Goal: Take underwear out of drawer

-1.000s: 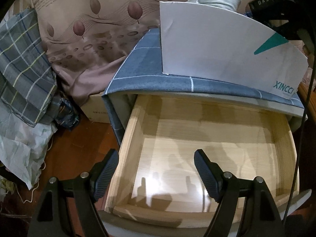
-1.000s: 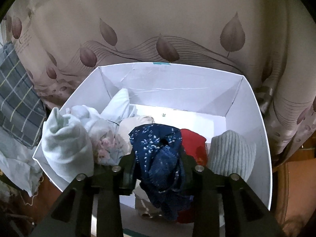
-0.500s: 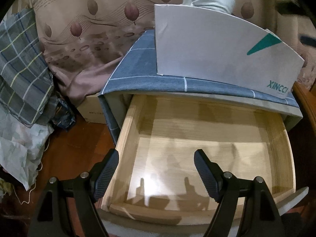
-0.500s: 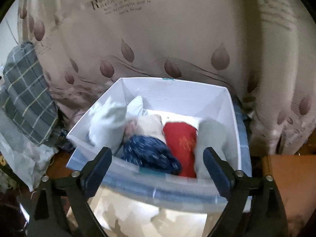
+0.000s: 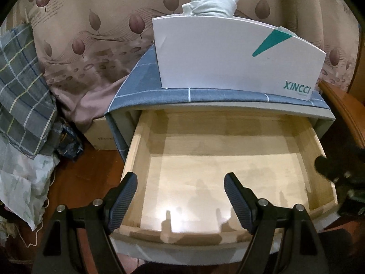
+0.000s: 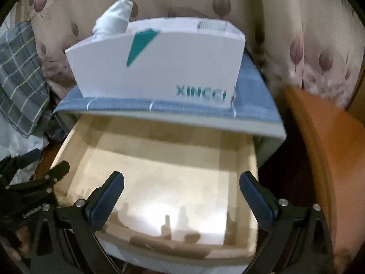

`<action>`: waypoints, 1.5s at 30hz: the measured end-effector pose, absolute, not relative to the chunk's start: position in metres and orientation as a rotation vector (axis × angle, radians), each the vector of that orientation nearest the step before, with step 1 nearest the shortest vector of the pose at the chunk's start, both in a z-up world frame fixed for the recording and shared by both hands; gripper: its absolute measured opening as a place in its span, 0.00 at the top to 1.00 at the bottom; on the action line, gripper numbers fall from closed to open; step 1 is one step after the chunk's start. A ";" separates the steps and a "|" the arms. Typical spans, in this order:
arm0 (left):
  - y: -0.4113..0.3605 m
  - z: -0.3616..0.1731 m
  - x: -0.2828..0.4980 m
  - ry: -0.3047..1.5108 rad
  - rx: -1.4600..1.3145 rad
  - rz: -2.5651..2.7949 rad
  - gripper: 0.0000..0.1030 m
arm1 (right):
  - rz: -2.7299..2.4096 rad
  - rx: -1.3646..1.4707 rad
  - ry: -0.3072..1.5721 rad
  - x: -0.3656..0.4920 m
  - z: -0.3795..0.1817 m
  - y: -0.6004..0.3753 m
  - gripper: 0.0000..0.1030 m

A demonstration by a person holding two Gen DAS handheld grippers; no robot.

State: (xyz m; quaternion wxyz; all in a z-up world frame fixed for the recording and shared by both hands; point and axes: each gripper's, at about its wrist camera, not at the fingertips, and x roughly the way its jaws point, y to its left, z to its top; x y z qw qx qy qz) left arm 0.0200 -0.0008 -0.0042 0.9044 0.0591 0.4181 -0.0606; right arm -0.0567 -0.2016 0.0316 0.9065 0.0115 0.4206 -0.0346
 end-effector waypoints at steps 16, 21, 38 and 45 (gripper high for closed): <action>-0.006 -0.006 0.015 0.863 0.142 -0.123 0.22 | -0.069 0.073 0.943 -0.056 0.007 -0.203 0.03; -0.006 -0.006 0.015 0.866 0.142 -0.124 0.22 | -0.071 0.063 0.953 -0.055 0.005 -0.201 0.03; -0.008 -0.007 0.015 0.867 0.152 -0.130 0.22 | -0.074 0.051 0.973 -0.054 0.003 -0.199 0.03; -0.008 -0.008 0.015 0.869 0.153 -0.132 0.22 | -0.072 0.054 0.981 -0.053 0.001 -0.200 0.02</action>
